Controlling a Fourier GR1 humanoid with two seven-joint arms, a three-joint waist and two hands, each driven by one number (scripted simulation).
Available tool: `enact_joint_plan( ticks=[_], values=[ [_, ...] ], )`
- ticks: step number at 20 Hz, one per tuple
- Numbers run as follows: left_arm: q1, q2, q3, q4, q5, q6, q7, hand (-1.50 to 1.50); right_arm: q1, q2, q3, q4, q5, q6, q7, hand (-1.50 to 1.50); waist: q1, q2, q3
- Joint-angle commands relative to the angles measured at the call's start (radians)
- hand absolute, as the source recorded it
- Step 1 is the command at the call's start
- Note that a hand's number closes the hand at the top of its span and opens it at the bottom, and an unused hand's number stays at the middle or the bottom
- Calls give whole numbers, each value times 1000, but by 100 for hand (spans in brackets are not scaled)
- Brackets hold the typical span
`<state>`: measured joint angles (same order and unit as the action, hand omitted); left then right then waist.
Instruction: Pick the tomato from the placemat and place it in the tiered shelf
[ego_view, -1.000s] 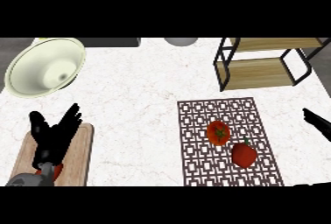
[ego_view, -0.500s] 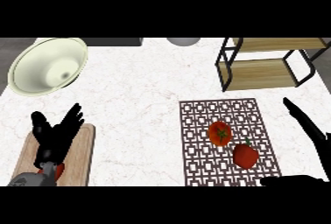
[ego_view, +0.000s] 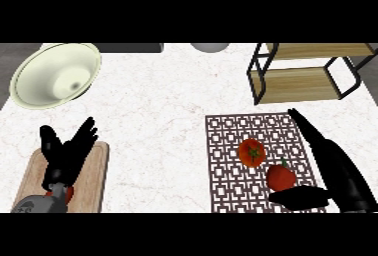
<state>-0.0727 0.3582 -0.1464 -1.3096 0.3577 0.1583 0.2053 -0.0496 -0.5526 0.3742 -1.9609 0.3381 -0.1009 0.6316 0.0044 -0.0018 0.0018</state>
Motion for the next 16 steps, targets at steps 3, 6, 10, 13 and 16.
enact_joint_plan(
  ticks=[3, 6, 10, 13, 16],
  values=[
    [2, 10, 53, 13, 7, -58, 21, 0, -66, 110, 64, 89, 145, 46, 104, -150, -1, 2, -2],
    [48, -39, 26, -50, -43, -20, 45, 0, -33, 152, 26, 63, 176, 59, 133, -150, -3, 1, -2],
    [13, -20, 89, 3, -31, -81, 31, 0, -5, 188, 57, 38, 289, 57, 149, -150, -6, 1, -2],
    [135, -39, 47, -179, -78, -33, 80, 0, 8, 217, 18, 125, 303, 34, 65, -150, 0, 0, -2],
    [3, -68, 90, -65, -80, -31, 103, 0, 24, 282, 54, 219, 360, -14, 11, -150, -4, 2, -2]
  ],
)
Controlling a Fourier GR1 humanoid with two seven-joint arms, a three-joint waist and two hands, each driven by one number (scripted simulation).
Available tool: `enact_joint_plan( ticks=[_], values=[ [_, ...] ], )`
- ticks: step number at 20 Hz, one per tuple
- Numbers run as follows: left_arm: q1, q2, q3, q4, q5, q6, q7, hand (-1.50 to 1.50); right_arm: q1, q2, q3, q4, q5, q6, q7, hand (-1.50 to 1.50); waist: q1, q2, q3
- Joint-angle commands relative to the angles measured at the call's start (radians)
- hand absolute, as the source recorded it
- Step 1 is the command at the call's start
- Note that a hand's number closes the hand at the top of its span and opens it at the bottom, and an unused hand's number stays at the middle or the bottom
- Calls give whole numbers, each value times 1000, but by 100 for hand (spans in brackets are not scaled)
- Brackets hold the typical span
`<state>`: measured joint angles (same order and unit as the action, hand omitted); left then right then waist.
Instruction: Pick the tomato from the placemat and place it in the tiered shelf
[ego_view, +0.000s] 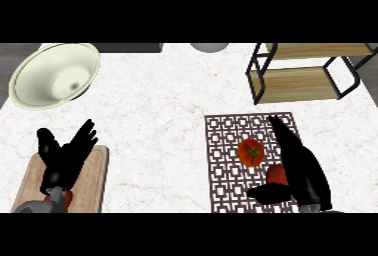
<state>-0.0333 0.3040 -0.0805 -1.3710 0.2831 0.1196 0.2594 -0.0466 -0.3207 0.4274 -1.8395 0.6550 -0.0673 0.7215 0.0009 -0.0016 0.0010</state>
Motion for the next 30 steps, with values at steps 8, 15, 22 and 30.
enact_joint_plan(
  ticks=[8, 15, 22, 30],
  values=[
    [53, -11, 55, -19, -36, -71, 6, 0, -21, 166, 19, 162, 205, -47, 6, -150, 3, 1, -1],
    [-7, -66, 83, 45, -79, -85, 4, 0, -89, 195, -97, 358, 237, -73, -130, -150, 0, 2, -1],
    [75, -86, 101, -62, -97, -85, 50, 0, -75, 210, -166, 434, 215, -121, -286, -150, 3, 1, -1],
    [-45, -90, 106, -29, -117, -79, 87, 0, -175, 161, -121, 589, 218, 52, -370, 150, 10, 4, 0]
  ],
)
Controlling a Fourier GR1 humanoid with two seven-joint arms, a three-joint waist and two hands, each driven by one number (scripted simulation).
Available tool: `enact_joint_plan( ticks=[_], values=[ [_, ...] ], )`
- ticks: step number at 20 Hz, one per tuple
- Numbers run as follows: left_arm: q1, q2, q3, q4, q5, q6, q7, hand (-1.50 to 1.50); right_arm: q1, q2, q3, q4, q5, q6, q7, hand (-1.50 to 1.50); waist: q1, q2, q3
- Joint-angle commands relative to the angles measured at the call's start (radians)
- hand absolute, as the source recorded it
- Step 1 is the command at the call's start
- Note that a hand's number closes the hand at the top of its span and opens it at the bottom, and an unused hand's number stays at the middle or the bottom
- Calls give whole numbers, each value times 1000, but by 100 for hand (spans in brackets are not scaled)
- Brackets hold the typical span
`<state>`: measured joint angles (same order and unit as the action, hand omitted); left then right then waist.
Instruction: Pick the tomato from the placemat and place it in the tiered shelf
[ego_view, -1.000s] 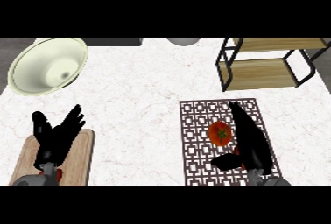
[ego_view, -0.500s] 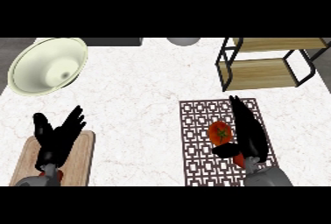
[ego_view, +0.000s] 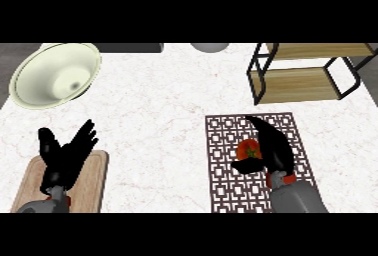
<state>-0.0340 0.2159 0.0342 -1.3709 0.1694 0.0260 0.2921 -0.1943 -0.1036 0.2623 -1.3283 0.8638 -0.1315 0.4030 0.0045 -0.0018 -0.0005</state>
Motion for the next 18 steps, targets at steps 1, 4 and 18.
enact_joint_plan(
  ticks=[1, 4, 18],
  values=[
    [6, -7, -21, -23, -7, -5, 17, 0, -66, -69, 76, 127, 72, 115, -51, 150, 22, 6, 1],
    [-24, -16, 25, 33, -12, 1, -1, 0, -39, 14, 25, 144, 22, 28, -150, 150, -2, 2, 1],
    [-10, -2, 40, -57, -11, -20, 61, 0, 20, -198, -8, -122, -154, 453, -308, 150, -8, -1, 0]
  ],
)
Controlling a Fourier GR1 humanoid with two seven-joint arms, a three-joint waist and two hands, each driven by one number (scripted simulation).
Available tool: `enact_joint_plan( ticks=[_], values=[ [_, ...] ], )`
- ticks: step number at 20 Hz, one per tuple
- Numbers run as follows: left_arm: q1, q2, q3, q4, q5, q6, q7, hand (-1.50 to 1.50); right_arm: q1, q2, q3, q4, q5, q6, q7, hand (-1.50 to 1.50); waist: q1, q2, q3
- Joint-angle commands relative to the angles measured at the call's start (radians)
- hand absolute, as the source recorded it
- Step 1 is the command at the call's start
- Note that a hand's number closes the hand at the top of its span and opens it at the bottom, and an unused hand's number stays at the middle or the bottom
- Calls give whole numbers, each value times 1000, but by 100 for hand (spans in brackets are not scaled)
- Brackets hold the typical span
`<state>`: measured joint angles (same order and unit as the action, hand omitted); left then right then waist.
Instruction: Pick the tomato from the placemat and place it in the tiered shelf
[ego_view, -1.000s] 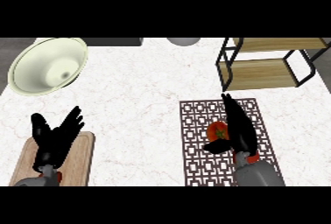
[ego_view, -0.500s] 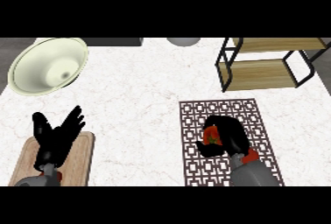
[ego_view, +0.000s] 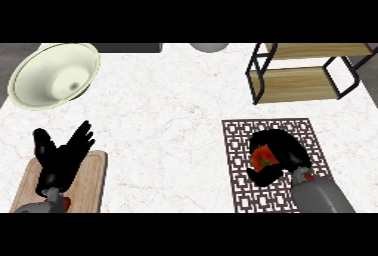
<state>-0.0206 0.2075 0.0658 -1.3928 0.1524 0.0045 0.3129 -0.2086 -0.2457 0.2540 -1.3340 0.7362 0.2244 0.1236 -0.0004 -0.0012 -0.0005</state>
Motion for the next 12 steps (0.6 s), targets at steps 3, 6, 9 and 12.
enact_joint_plan(
  ticks=[3, 6, 9, 12],
  values=[
    [-14, -31, -6, 31, -26, 28, -13, 0, 66, -49, -80, -242, -117, 83, -41, 150, -11, -2, 0],
    [41, -13, 18, 42, 1, -18, -65, 0, 53, -32, -104, -433, -141, 87, 46, 150, -18, -7, -1],
    [26, 0, 11, 18, -8, -13, -30, 0, 25, -52, -149, -614, -150, 119, 162, 150, -24, -12, -1],
    [-2, -33, -1, 41, -16, 15, -10, 0, -43, -59, -256, -731, -229, 165, 281, 150, -23, -8, -1]
  ],
)
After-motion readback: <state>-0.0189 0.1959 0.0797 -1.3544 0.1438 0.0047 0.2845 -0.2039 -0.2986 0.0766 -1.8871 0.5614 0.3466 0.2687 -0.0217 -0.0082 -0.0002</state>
